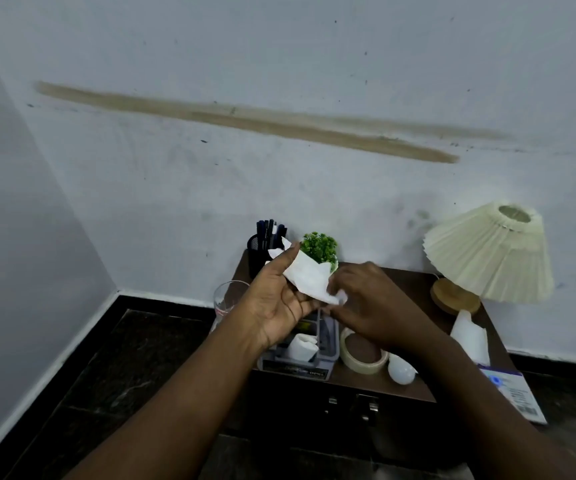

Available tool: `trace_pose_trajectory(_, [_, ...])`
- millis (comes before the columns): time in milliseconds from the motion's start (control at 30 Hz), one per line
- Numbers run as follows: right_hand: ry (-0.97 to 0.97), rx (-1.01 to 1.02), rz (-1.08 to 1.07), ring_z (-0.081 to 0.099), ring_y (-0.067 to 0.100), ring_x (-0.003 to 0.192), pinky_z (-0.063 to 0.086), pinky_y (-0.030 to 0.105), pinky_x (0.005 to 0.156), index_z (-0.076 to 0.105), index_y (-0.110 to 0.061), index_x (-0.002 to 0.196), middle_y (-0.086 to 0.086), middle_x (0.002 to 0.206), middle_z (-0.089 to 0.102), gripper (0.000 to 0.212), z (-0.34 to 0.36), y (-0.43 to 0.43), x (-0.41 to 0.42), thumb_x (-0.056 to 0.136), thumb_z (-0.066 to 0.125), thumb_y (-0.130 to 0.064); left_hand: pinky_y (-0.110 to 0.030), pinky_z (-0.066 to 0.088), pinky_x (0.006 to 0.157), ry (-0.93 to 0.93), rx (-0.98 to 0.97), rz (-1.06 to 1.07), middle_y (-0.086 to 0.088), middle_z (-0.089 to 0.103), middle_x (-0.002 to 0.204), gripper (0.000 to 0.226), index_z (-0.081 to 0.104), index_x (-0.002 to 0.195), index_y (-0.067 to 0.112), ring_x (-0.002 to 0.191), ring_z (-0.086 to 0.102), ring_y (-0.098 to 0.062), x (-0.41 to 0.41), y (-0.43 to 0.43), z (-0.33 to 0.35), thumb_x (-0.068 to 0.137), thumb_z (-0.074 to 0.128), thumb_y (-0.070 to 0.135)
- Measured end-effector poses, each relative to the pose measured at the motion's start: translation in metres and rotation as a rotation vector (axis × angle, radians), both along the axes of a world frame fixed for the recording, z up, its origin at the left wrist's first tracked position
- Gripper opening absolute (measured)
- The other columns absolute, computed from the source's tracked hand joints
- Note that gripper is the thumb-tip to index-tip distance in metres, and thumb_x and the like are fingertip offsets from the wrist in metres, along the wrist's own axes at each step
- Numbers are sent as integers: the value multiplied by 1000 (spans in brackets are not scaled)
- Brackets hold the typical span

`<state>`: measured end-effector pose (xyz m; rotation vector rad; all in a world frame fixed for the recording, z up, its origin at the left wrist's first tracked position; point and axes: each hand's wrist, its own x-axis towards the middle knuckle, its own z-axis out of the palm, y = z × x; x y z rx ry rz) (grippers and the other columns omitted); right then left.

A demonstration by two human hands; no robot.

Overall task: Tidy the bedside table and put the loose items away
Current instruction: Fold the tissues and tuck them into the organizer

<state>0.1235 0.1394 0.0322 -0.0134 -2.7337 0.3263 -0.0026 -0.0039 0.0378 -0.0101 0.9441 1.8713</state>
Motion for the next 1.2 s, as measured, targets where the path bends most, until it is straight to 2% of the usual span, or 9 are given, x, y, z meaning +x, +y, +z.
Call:
trace_pose_trajectory(133, [30, -288, 6, 60, 8, 107, 46, 27, 90, 70, -23, 85, -8, 109, 69, 29, 7, -10, 7, 84, 72, -52, -56, 57, 87, -35, -28, 111, -23, 74, 112, 27, 61, 123, 3, 101, 72, -37, -5, -3, 2, 100, 56, 17])
trace_pose_trajectory(267, [300, -663, -237, 66, 9, 86, 54, 30, 73, 67, -23, 91, -8, 90, 69, 13, 7, -10, 3, 96, 64, -36, -56, 51, 102, 6, -1, 49, -19, 73, 121, 29, 62, 125, 5, 118, 67, -37, -7, -5, 2, 98, 54, 11])
trace_pose_trajectory(367, [234, -1000, -286, 67, 12, 80, 56, 36, 72, 62, -22, 104, 0, 94, 70, 12, 3, -12, -8, 96, 67, -30, -53, 51, 102, 65, -30, -37, -20, 71, 125, 37, 61, 131, 2, 121, 65, -37, -3, -5, 3, 96, 51, 5])
trace_pose_trajectory(467, [56, -1227, -260, 73, 30, 90, 60, 52, 79, 67, -14, 109, 15, 100, 74, 22, -2, -11, -13, 94, 72, -29, -53, 52, 102, 121, -57, -111, -22, 71, 125, 38, 62, 130, 1, 122, 65, -38, -1, -5, 3, 94, 51, 2])
trace_pose_trajectory(600, [121, -1322, -200, 76, 28, 91, 63, 44, 76, 69, -2, 98, 13, 96, 78, 13, -5, -9, -16, 94, 70, -15, -55, 60, 86, 254, -130, -140, -19, 75, 115, 30, 67, 123, 1, 107, 73, -36, 0, -6, 4, 94, 67, 11])
trace_pose_trajectory(700, [147, -1428, -194, 75, 34, 97, 62, 51, 81, 68, -3, 102, 15, 104, 77, 11, -5, -7, -16, 95, 68, -12, -50, 64, 74, 324, -180, -56, -21, 76, 110, 34, 64, 122, -6, 100, 75, -37, -1, -5, 0, 88, 70, -6])
trace_pose_trajectory(867, [65, -1534, -237, 75, 39, 95, 61, 56, 80, 69, -4, 105, 19, 105, 76, 21, -7, -5, -15, 100, 62, -24, -50, 64, 78, 344, -138, -33, -24, 74, 114, 44, 64, 120, -3, 104, 72, -39, -4, -5, 0, 80, 67, -21])
trace_pose_trajectory(1067, [120, -1567, -183, 74, 34, 103, 61, 48, 80, 68, -4, 109, 16, 113, 75, 19, -8, -1, -15, 95, 69, -17, -44, 64, 74, 375, -115, -70, -22, 75, 112, 43, 66, 114, -2, 102, 74, -36, -3, -6, -2, 79, 62, -27])
trace_pose_trajectory(1200, [172, -1531, -245, 74, 35, 103, 60, 55, 86, 70, -3, 107, 15, 109, 76, 17, -10, 3, -17, 92, 71, -10, -47, 64, 79, 409, -123, -92, -23, 74, 114, 42, 67, 114, -2, 105, 73, -37, -4, -6, -4, 79, 64, -25])
